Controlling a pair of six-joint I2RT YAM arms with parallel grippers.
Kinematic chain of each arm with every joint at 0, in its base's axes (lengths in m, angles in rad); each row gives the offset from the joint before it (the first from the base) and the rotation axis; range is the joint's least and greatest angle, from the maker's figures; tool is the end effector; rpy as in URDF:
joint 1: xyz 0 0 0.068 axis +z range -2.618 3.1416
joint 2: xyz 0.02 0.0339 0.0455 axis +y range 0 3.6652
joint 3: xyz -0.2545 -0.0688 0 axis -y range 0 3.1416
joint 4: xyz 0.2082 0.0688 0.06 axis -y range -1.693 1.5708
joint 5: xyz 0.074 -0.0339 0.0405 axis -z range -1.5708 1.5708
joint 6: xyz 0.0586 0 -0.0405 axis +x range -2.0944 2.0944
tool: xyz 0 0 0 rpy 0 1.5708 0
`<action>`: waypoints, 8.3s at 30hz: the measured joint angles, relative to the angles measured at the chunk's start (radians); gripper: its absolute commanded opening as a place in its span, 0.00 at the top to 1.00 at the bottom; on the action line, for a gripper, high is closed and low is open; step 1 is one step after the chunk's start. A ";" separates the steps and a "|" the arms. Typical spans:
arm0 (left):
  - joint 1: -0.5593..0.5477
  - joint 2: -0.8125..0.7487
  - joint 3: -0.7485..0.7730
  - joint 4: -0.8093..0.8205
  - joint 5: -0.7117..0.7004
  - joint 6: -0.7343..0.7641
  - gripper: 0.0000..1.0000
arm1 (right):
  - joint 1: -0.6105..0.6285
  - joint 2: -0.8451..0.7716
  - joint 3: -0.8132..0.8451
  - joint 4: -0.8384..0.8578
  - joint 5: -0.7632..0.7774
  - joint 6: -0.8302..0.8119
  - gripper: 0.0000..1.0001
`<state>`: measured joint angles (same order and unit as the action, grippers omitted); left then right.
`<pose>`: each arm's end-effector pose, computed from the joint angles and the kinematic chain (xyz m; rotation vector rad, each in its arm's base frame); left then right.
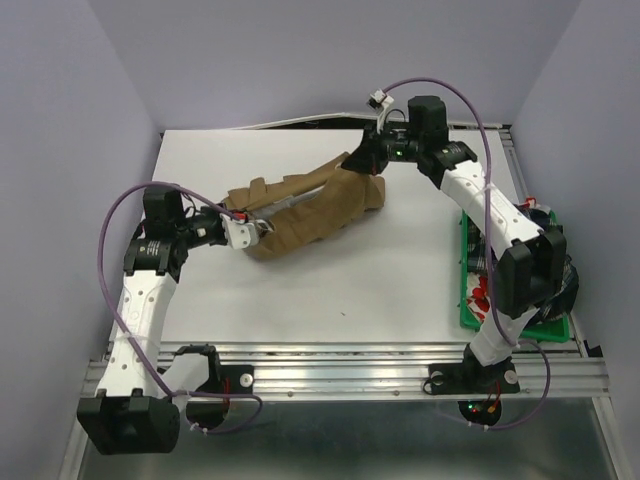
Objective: Fold and stack the skirts
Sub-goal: Flatten the skirt out
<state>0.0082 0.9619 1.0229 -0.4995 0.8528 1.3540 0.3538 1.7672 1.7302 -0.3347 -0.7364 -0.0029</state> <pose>0.1808 -0.0427 0.3471 1.5129 1.0729 0.0842 0.3516 0.1718 0.3727 -0.8260 1.7721 0.9437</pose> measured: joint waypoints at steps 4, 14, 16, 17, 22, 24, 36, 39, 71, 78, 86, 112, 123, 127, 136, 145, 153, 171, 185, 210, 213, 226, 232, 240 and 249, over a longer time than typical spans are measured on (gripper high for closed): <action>0.000 0.033 -0.077 -0.006 0.018 0.099 0.94 | 0.000 -0.008 -0.069 -0.005 0.002 0.005 0.99; -0.040 0.410 0.071 0.072 -0.080 -0.192 0.21 | -0.085 0.070 -0.105 0.062 0.225 0.068 0.99; -0.042 0.505 0.161 0.055 -0.085 -0.280 0.11 | -0.111 0.116 -0.113 0.081 0.285 0.091 0.99; -0.041 0.532 0.187 0.058 -0.084 -0.319 0.10 | -0.118 0.134 -0.118 0.085 0.303 0.098 0.99; -0.050 0.455 0.102 0.109 -0.088 -0.589 0.06 | -0.117 0.182 -0.159 0.089 0.364 0.127 0.99; -0.080 0.385 0.040 0.138 -0.097 -0.701 0.09 | -0.115 0.182 -0.162 0.096 0.364 0.135 0.99; -0.260 0.749 0.271 0.285 -0.203 -1.130 0.16 | -0.111 0.176 -0.242 0.141 0.370 0.154 0.99; -0.286 0.855 0.342 0.292 -0.222 -1.175 0.16 | -0.111 0.174 -0.249 0.142 0.373 0.153 0.99; -0.356 1.170 0.669 0.185 -0.453 -1.255 1.00 | -0.146 0.150 -0.252 0.140 0.377 0.153 0.99; -0.286 0.946 0.663 0.133 -0.465 -1.180 0.01 | -0.178 0.097 -0.252 0.134 0.346 0.152 0.99; -0.452 0.895 0.659 0.144 -0.552 -1.205 0.01 | -0.177 0.088 -0.252 0.133 0.277 0.171 0.99; -0.400 1.170 0.694 0.109 -0.621 -1.321 1.00 | -0.184 0.090 -0.255 0.133 0.294 0.161 0.99; -0.297 0.720 0.626 0.195 -0.533 -1.257 1.00 | -0.208 0.085 -0.066 0.108 0.228 0.165 0.99; -0.303 0.522 0.582 0.249 -0.542 -1.222 1.00 | -0.204 0.019 0.017 0.118 0.169 0.169 0.99; -0.327 0.072 0.357 0.303 -0.529 -1.221 1.00 | -0.169 -0.371 -0.034 0.129 0.009 0.199 0.99; -0.335 -0.186 0.274 0.325 -0.452 -1.274 1.00 | -0.155 -0.541 -0.110 0.127 -0.088 0.273 0.99; -0.320 0.002 0.184 0.370 -0.547 -1.280 0.53 | -0.166 -0.294 -0.208 0.214 0.009 0.305 0.88; -0.181 0.578 0.318 0.351 -0.843 -1.203 0.06 | -0.261 0.266 0.074 0.064 0.332 0.076 0.26; -0.181 0.774 0.230 0.163 -0.600 -1.131 0.75 | -0.234 0.250 -0.031 -0.220 0.275 -0.182 0.73; -0.138 1.487 1.141 -0.025 -0.670 -1.068 0.47 | 0.265 0.160 -0.445 -0.206 -0.146 0.025 0.71; -0.136 1.421 1.088 -0.007 -0.651 -1.047 0.44 | 0.227 0.159 -0.311 -0.188 -0.180 0.087 0.70; -0.241 0.785 0.451 0.105 -0.581 -0.950 0.42 | -0.076 0.157 -0.157 -0.254 0.270 0.006 0.57; -0.308 0.829 0.248 0.108 -0.632 -0.951 0.48 | -0.042 0.211 -0.175 -0.338 0.381 -0.066 0.67; -0.293 0.932 0.233 0.115 -0.702 -0.949 0.72 | -0.056 0.247 -0.311 -0.393 0.340 -0.124 0.98; -0.303 1.021 0.360 0.108 -0.678 -0.907 0.93 | -0.008 0.151 -0.491 -0.507 0.216 -0.248 0.96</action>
<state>-0.2947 1.9831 1.3827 -0.3920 0.1745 0.4469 0.3458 1.9186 1.2388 -0.8413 -0.5209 -0.2504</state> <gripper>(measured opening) 0.148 0.014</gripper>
